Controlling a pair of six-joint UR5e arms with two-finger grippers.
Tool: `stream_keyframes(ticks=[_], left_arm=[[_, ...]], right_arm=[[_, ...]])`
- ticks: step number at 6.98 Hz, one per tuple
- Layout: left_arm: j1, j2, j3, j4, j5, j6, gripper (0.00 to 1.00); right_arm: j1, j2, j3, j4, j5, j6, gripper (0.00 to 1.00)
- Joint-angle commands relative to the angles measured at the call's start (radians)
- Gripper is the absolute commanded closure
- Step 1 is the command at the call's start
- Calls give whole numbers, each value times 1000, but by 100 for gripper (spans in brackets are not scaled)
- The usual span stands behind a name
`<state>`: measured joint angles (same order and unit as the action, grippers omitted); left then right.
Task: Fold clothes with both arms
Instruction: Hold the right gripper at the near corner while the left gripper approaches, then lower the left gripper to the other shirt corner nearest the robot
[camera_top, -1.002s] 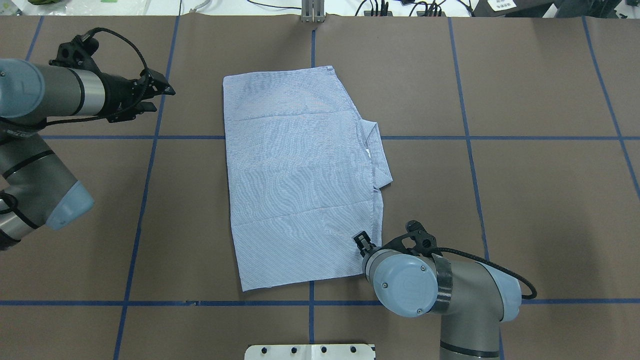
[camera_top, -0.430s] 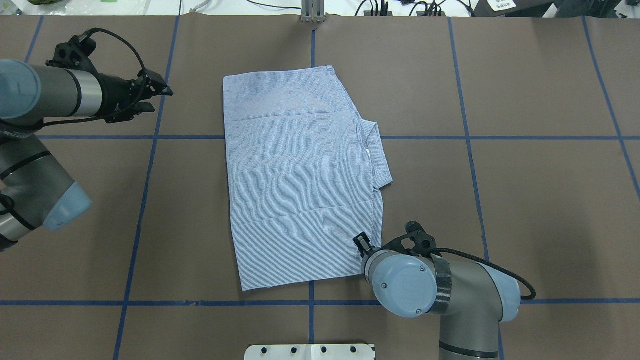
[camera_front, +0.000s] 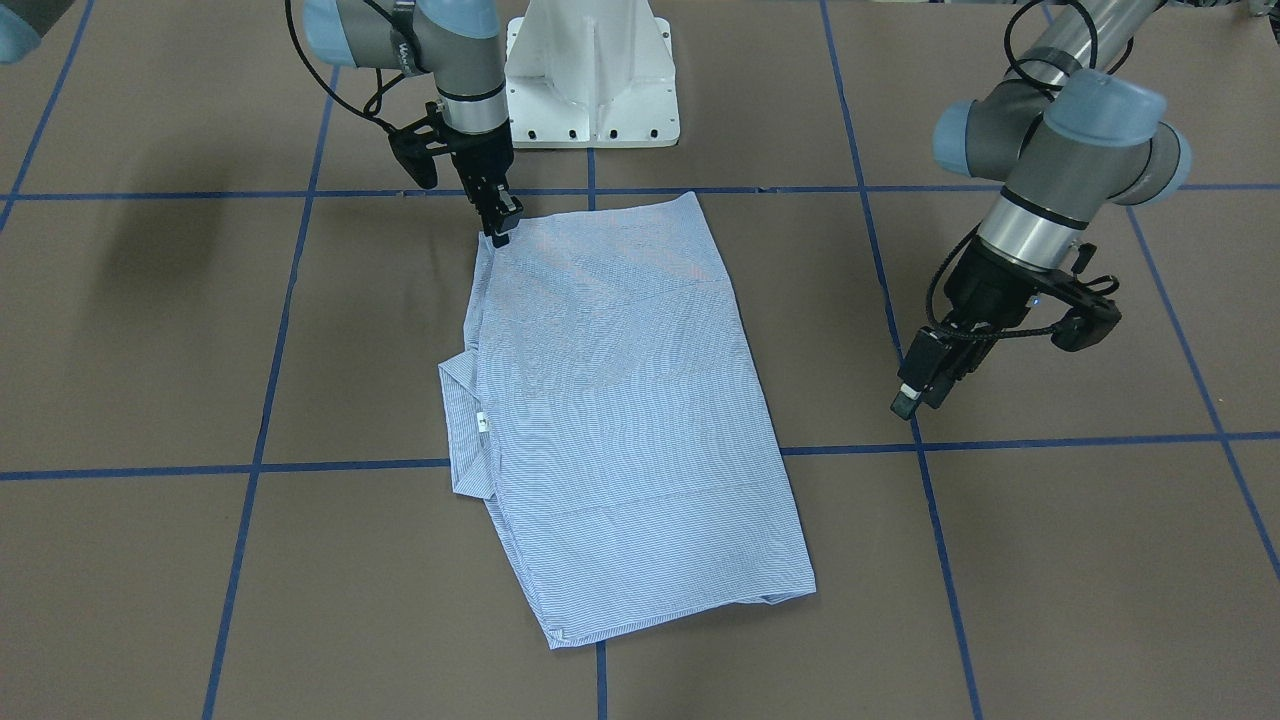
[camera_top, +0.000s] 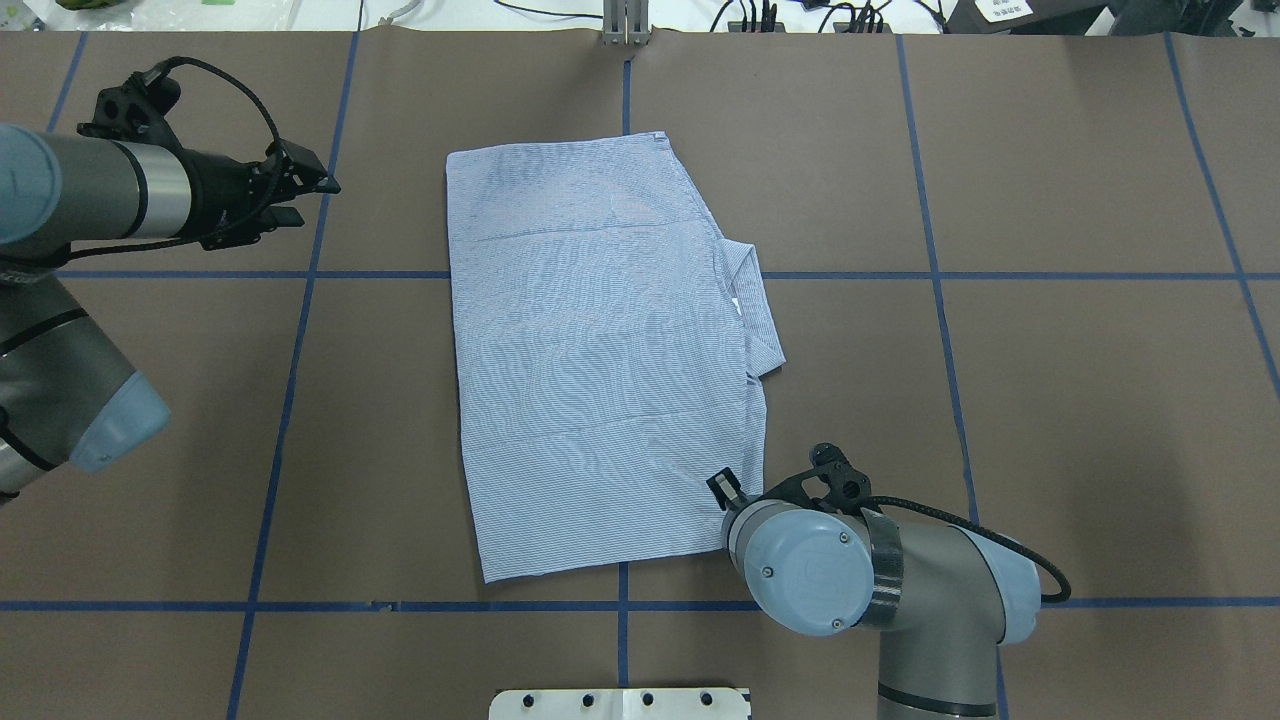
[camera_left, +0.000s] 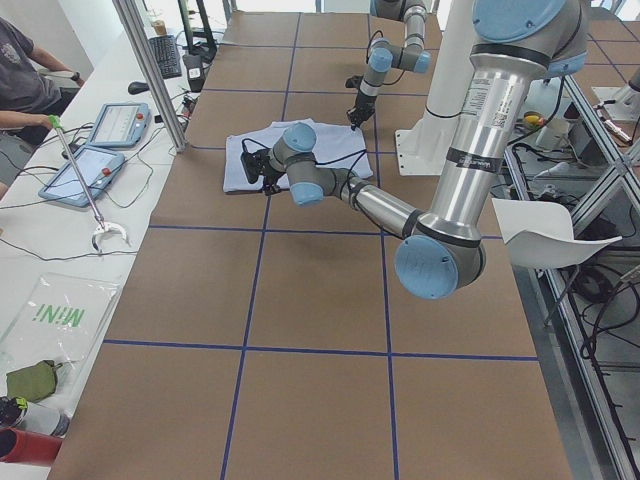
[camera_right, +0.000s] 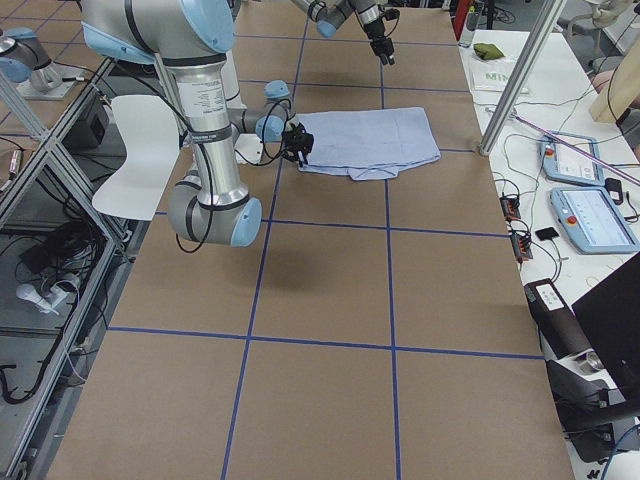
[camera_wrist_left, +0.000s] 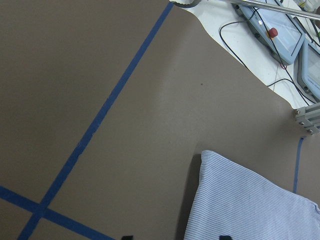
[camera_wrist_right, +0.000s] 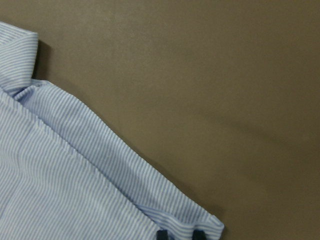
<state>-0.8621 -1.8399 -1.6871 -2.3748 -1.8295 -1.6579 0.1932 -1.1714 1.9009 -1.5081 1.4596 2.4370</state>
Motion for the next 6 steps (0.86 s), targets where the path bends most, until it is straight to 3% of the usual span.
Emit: stream_keyframes(ticks=[1, 2, 3, 4, 5, 6], left_arm=[[0, 8, -20, 2, -2, -3, 35], [3, 14, -28, 2, -2, -16, 34], [24, 24, -45, -1, -11, -108, 20], [132, 72, -121, -1, 4, -149, 16], [235, 150, -231, -1, 36, -246, 0], [374, 212, -294, 0, 153, -349, 0]], right_arm=[[11, 16, 20, -6, 5, 0, 100], [11, 21, 42, -30, 7, 0, 100], [6, 25, 73, -87, 7, 2, 100], [-1, 27, 78, -96, 5, 2, 100], [-4, 27, 81, -96, 5, 2, 100], [-9, 25, 89, -96, 5, 2, 100]])
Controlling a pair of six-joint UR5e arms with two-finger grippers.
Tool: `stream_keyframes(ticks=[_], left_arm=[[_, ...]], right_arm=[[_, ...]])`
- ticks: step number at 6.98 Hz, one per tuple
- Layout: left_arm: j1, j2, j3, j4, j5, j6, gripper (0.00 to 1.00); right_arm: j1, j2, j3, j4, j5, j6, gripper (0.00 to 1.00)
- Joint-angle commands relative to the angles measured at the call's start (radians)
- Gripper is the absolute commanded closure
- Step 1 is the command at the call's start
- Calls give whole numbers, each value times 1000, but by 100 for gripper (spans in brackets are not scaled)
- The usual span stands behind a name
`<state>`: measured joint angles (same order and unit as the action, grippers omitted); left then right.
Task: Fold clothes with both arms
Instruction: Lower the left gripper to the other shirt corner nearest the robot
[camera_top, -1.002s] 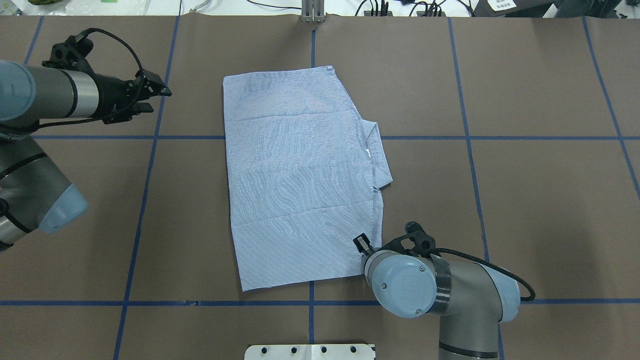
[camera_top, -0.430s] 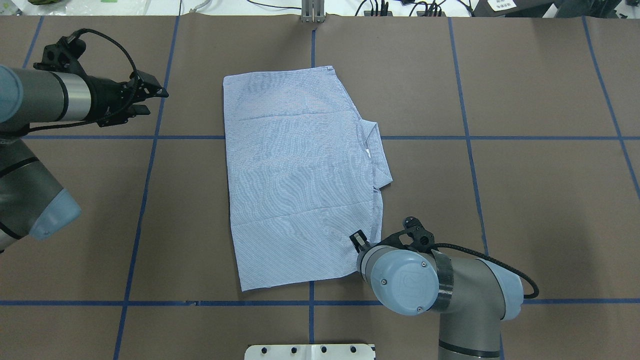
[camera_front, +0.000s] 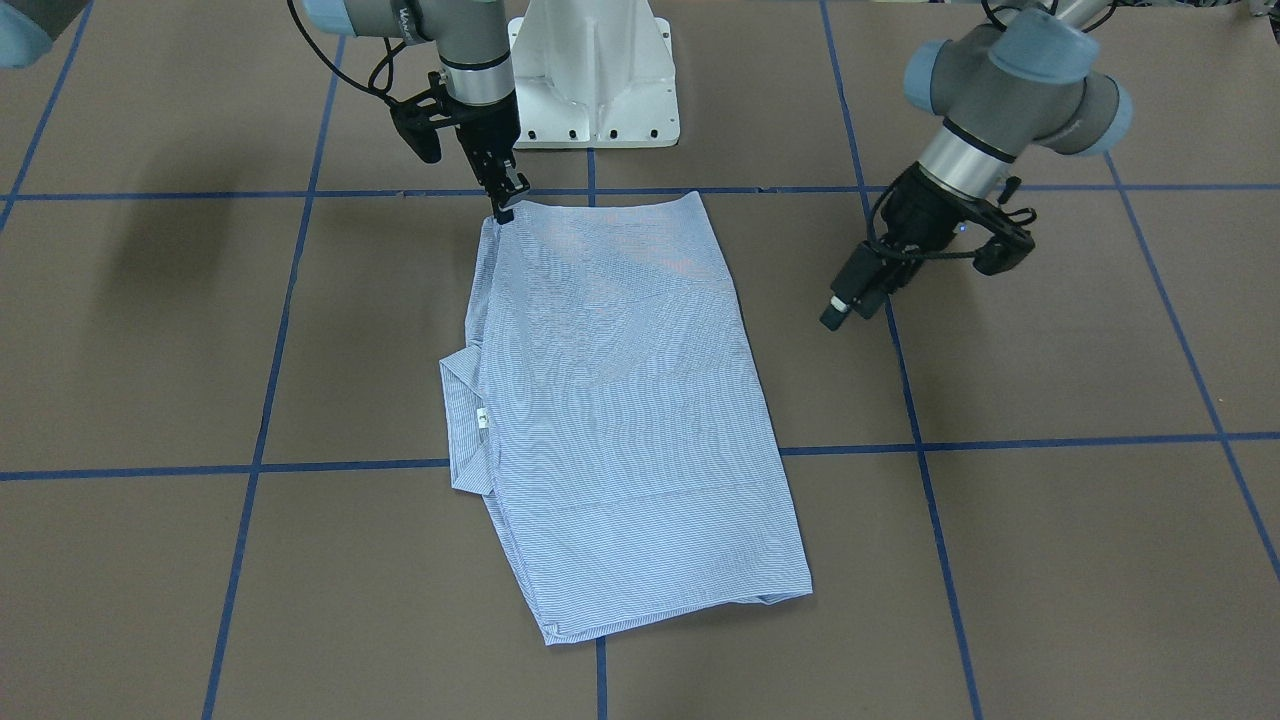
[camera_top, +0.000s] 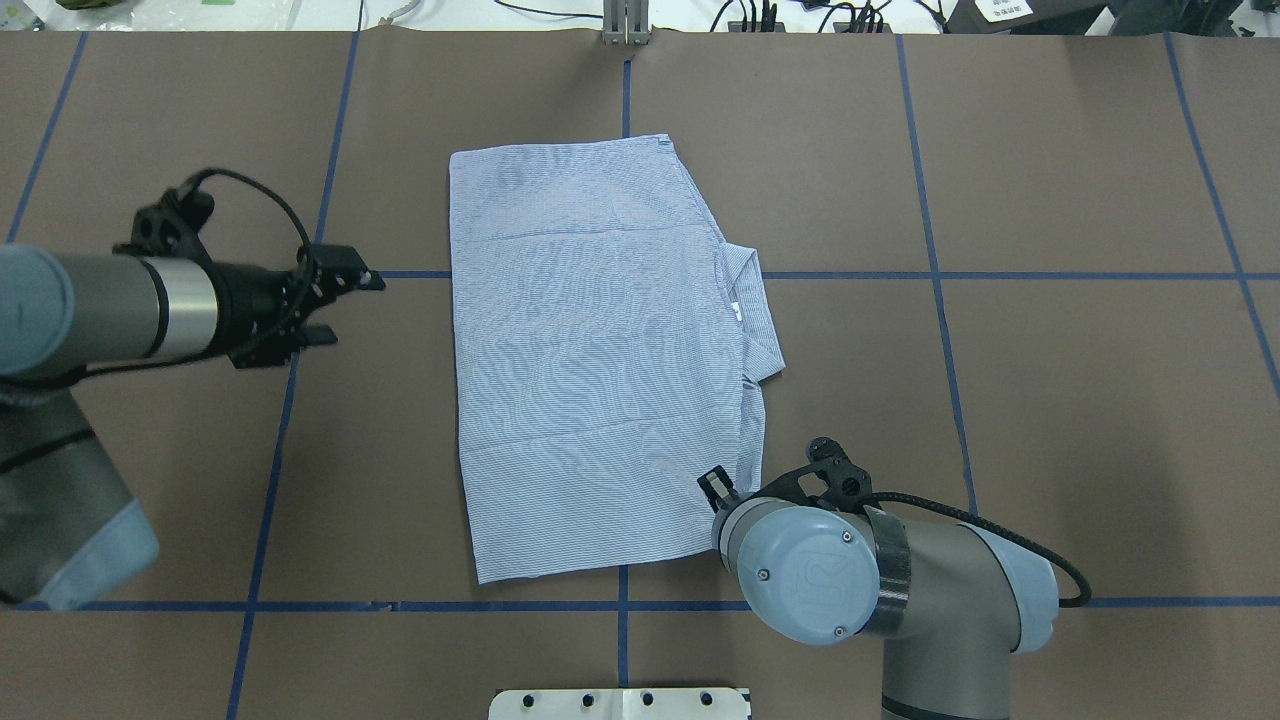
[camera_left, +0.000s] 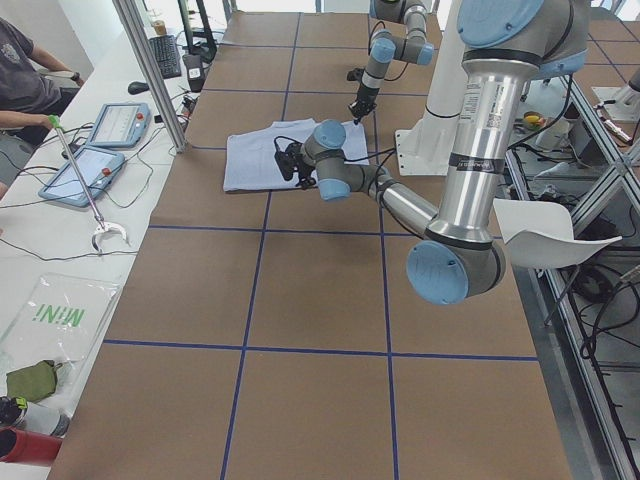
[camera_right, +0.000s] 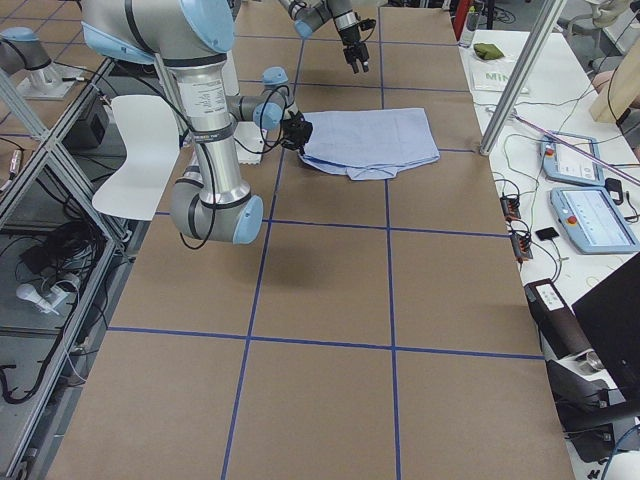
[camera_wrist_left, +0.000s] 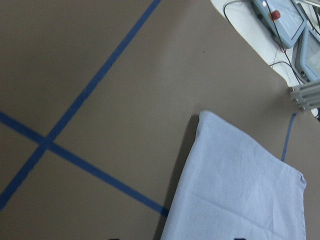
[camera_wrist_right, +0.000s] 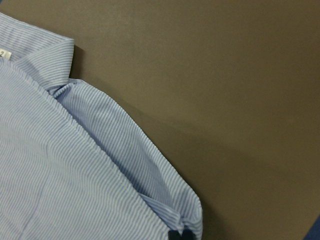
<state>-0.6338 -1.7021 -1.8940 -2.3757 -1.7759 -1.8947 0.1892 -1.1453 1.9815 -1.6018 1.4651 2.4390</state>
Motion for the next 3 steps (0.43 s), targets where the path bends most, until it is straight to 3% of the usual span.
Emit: stream_keyframes(ticks=[1, 3], left_arm=[[257, 79, -91, 4, 195, -201, 0], [412, 71, -80, 19, 327, -338, 5]], right_arm=[[-10, -1, 11, -4, 0, 0, 100], [-10, -2, 11, -4, 0, 0, 100]])
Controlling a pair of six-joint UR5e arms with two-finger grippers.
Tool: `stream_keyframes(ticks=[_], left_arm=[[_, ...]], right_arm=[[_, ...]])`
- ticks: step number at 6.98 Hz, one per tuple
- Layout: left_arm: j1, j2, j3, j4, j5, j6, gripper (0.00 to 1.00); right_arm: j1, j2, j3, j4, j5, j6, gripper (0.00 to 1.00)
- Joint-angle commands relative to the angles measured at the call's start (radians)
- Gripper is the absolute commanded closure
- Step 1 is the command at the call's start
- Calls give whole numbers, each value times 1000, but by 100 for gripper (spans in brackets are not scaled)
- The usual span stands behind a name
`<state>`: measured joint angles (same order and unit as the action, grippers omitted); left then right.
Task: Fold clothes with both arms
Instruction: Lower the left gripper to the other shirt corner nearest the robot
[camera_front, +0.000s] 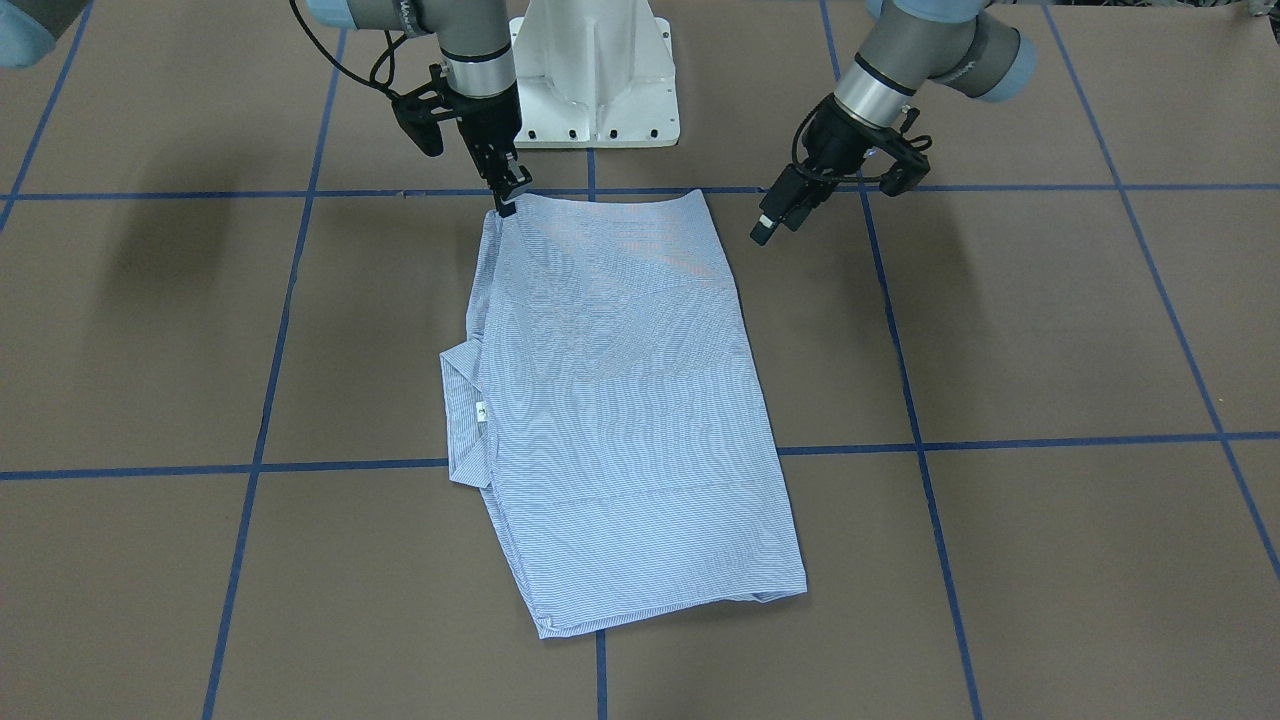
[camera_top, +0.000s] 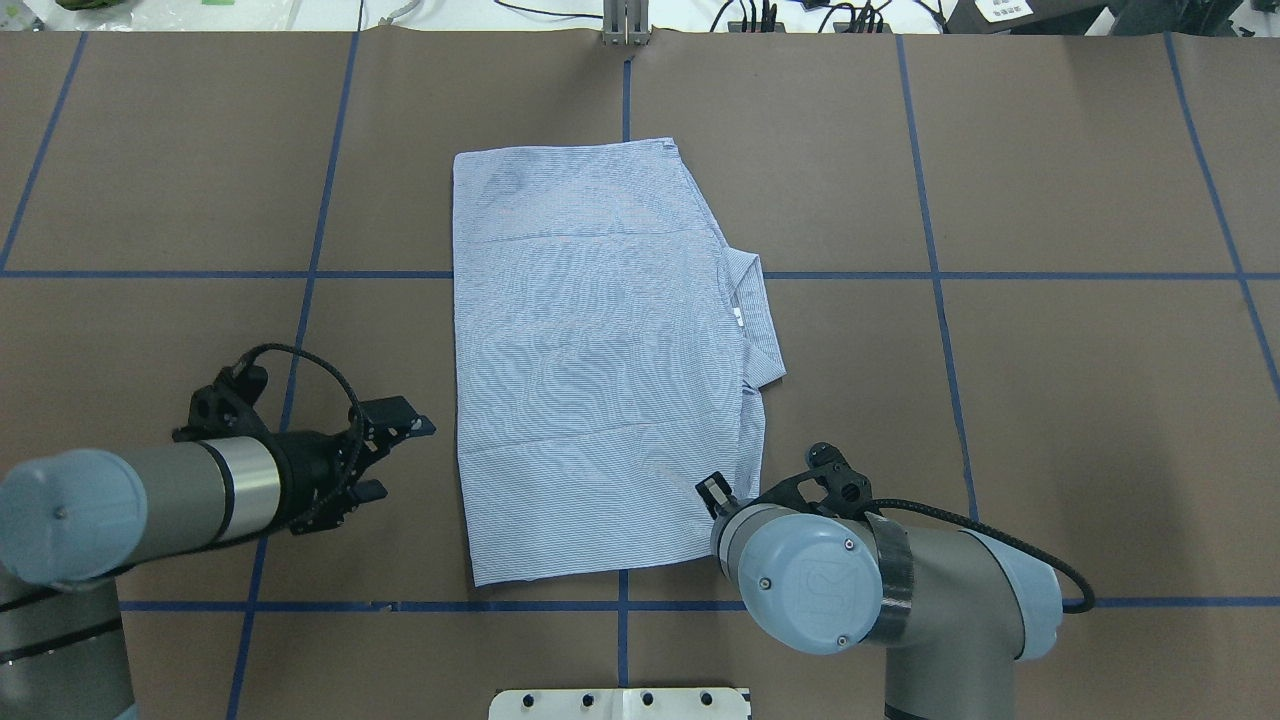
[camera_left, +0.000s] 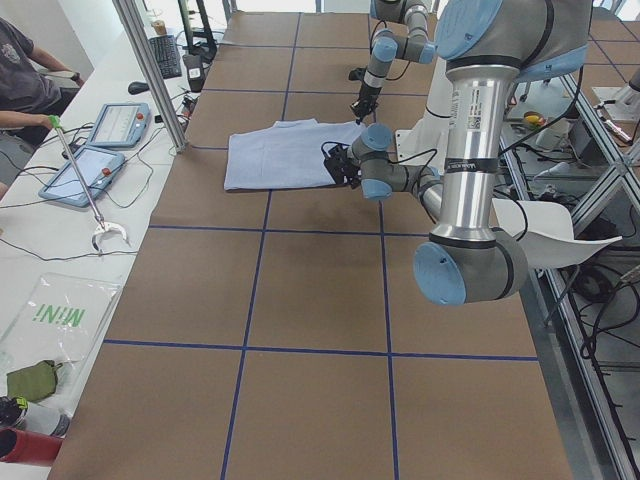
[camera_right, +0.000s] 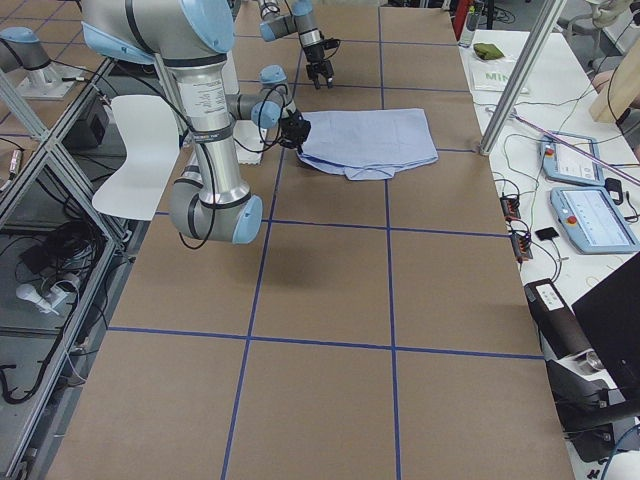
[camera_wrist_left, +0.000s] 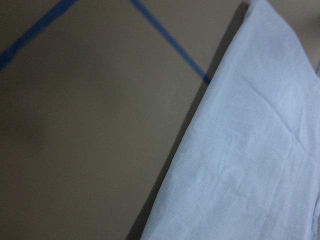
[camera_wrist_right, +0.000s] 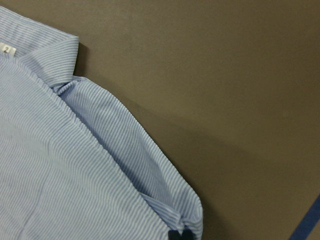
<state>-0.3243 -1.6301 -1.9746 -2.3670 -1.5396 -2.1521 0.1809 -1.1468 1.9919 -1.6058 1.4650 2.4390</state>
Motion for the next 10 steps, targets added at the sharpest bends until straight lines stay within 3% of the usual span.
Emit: stream_keyframes(ticks=[1, 2, 4, 5, 7, 8, 9, 10], left_arm=[[152, -34, 6, 65, 98, -121, 7], [193, -106, 22, 187, 98, -136, 10], [202, -134, 40, 215, 98, -138, 16], [202, -139, 40, 215, 98, -152, 24], [202, -142, 40, 216, 105, -169, 63], [202, -136, 40, 216, 110, -170, 87], [200, -129, 34, 216, 139, -169, 100], [195, -125, 20, 216, 147, -169, 100]], right_arm=[[-1, 1, 1, 0, 0, 0, 100], [-1, 1, 1, 0, 0, 0, 100], [-1, 1, 1, 0, 2, 0, 100], [-1, 2, 1, 0, 2, 0, 100], [-1, 2, 2, 0, 2, 0, 100], [-1, 2, 2, 0, 3, 0, 100], [-1, 1, 8, -2, 2, 0, 100], [-1, 1, 8, 0, 2, 0, 100]])
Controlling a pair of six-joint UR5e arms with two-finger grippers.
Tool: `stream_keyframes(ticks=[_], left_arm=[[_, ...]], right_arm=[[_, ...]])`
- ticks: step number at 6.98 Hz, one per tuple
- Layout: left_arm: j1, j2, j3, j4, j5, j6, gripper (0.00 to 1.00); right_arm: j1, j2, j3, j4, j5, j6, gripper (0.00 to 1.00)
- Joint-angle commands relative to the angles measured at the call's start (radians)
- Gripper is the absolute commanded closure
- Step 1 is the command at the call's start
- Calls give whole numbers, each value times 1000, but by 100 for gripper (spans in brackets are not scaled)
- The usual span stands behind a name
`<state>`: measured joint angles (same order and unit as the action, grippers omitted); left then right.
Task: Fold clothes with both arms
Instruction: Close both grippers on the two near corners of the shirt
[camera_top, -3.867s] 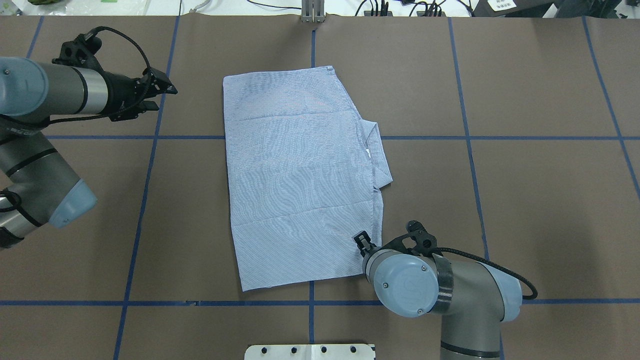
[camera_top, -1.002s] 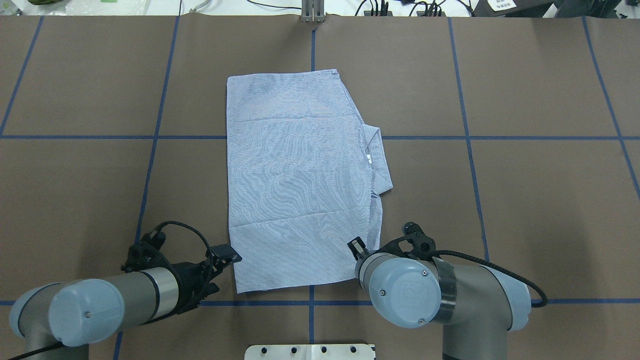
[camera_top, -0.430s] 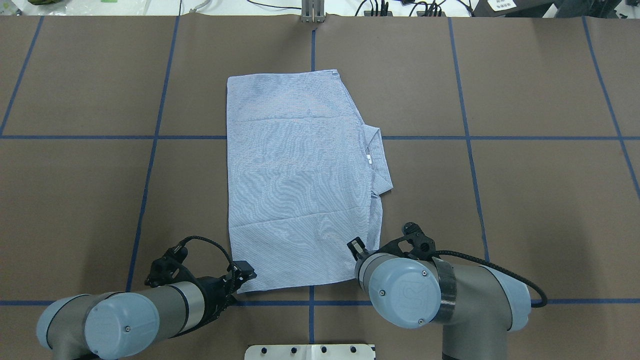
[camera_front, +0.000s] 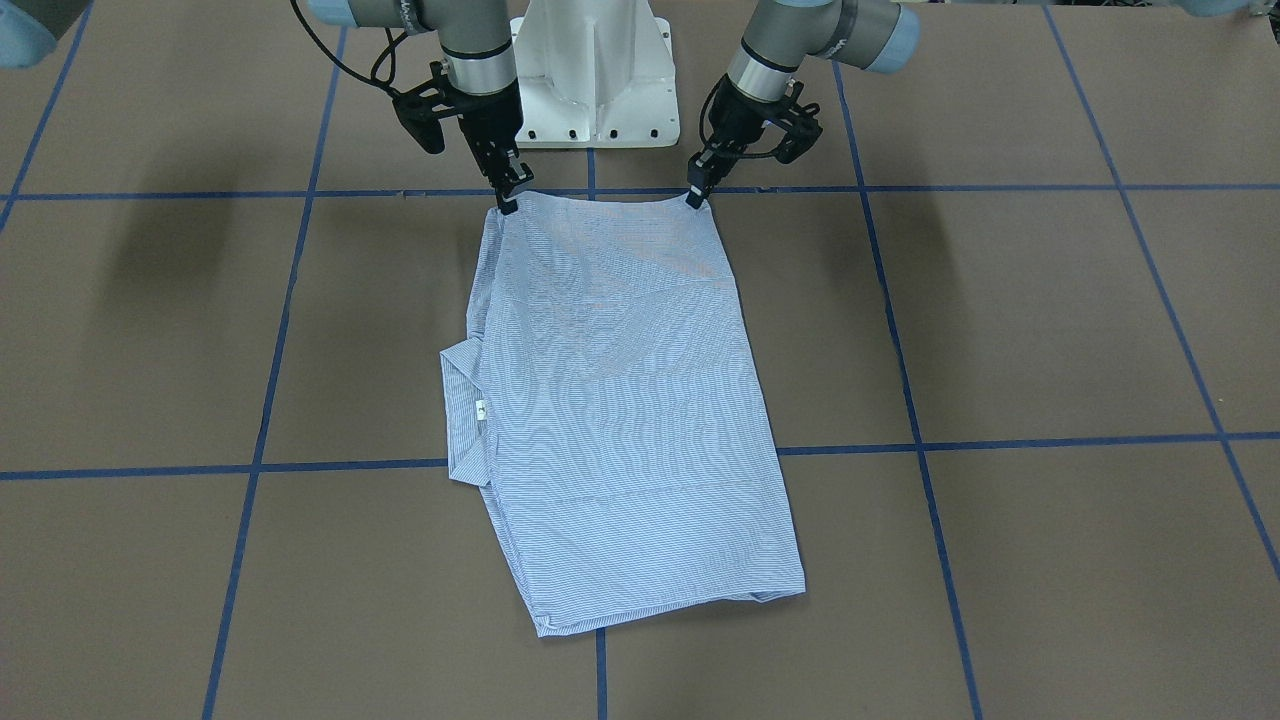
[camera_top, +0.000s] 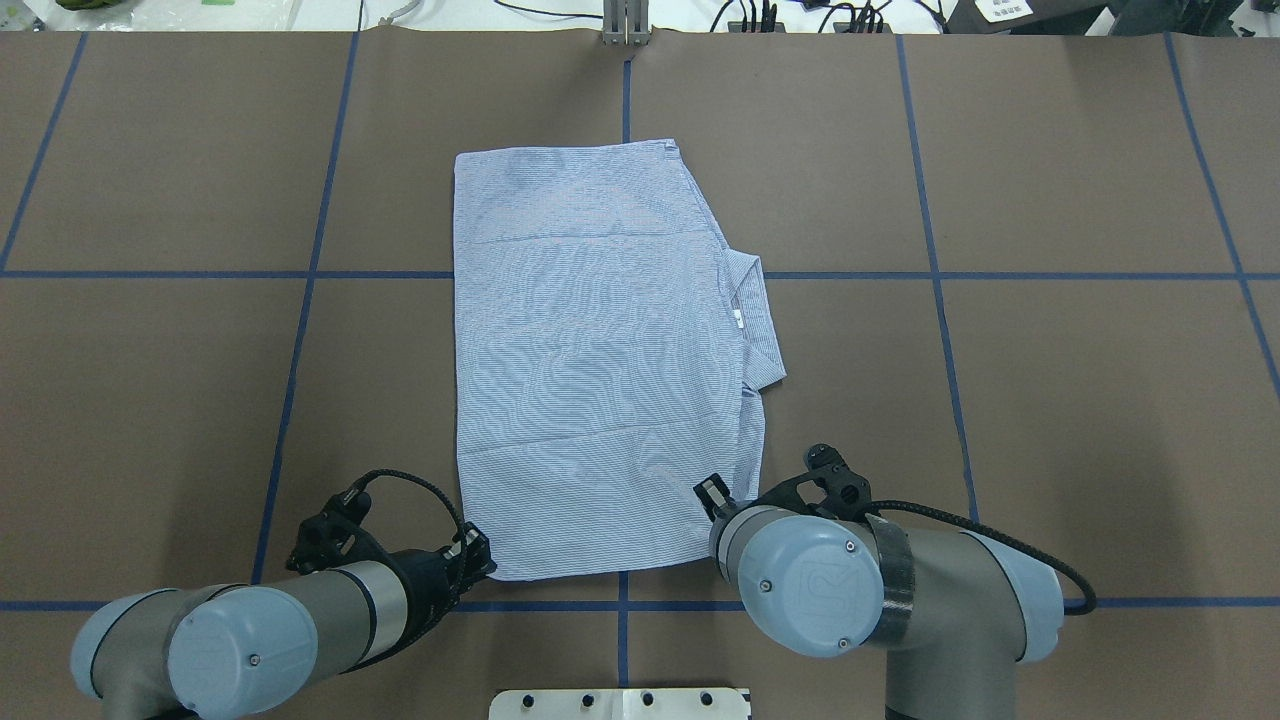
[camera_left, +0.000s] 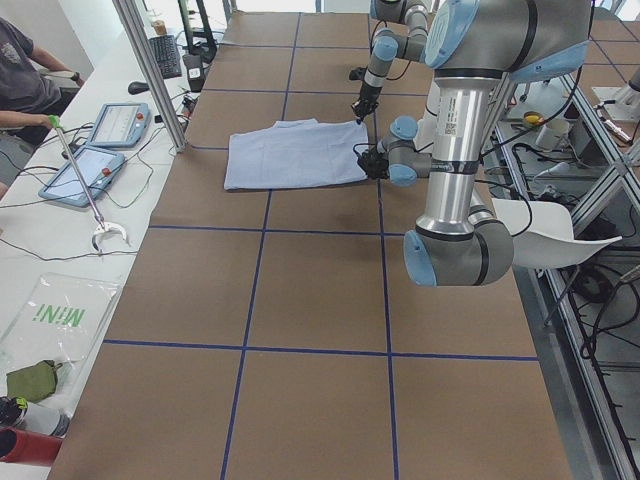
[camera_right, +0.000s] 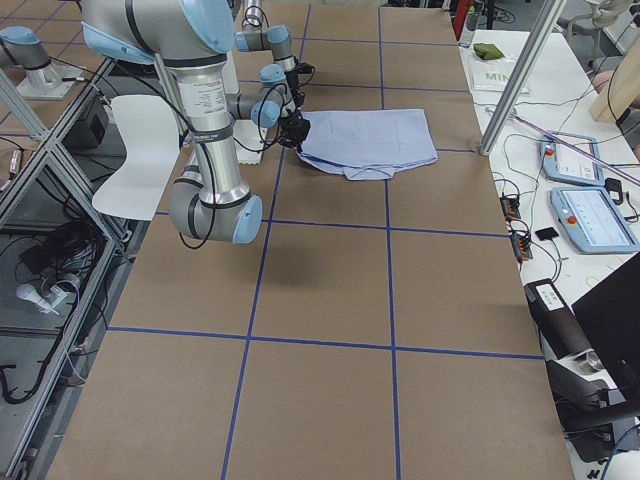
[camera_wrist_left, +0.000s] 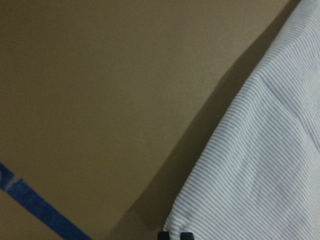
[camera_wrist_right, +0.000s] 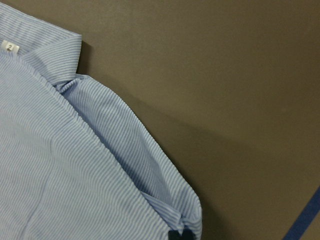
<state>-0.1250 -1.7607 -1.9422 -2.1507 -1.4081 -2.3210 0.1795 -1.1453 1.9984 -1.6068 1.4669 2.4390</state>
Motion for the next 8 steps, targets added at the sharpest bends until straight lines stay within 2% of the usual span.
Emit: stream_keyframes(ticks=[1, 2, 3, 4, 5, 6, 8], left_arm=[[-7, 7, -50, 5, 15, -1, 100], [-4, 12, -117, 21, 14, -4, 100], [4, 9, -180, 93, 6, -47, 100], [27, 10, -254, 168, 5, -49, 100], [41, 10, -321, 222, -24, -55, 100], [65, 7, -363, 286, -38, -73, 100], [33, 0, -437, 301, -42, -118, 100]], right_arm=[[0, -1, 13, 1, 0, 0, 100], [-9, -10, 51, -1, 0, 8, 100], [-47, -10, 116, -62, -8, 58, 100], [-99, -7, 242, -196, -14, 102, 100], [-160, -7, 323, -288, -45, 148, 100], [-176, -5, 356, -342, -51, 161, 100], [-70, 10, 355, -346, -30, 149, 100]])
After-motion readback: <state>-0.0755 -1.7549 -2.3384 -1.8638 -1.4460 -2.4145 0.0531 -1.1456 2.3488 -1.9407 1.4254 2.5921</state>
